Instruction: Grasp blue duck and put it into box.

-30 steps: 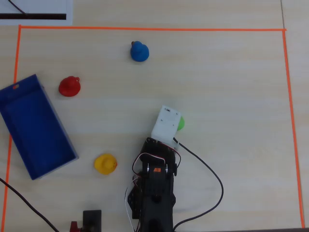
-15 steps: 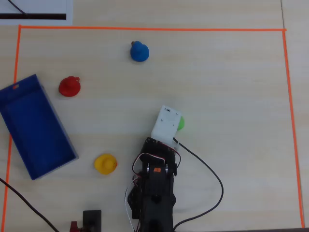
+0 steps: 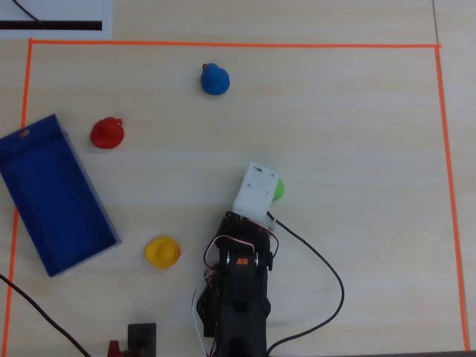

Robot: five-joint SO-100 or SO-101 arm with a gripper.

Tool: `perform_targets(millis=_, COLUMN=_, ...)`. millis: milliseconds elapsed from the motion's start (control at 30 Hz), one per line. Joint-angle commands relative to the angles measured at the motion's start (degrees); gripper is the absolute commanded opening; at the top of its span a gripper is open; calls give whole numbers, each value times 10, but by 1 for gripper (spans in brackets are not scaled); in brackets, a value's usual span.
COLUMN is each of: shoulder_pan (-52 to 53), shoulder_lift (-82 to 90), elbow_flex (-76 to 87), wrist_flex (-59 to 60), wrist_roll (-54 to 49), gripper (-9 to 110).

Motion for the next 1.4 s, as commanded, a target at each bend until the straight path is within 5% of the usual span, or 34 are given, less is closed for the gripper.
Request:
perform_targets(millis=0, shoulder_pan=4, shoulder_lift=-7, elbow_flex=-2, wrist_flex=10, wrist_roll=6, gripper=5)
perform_targets(millis=1367, shoulder_pan=-9, shoulder_lift=-7, elbow_flex=-2, wrist_flex=10, wrist_roll=6, gripper=5)
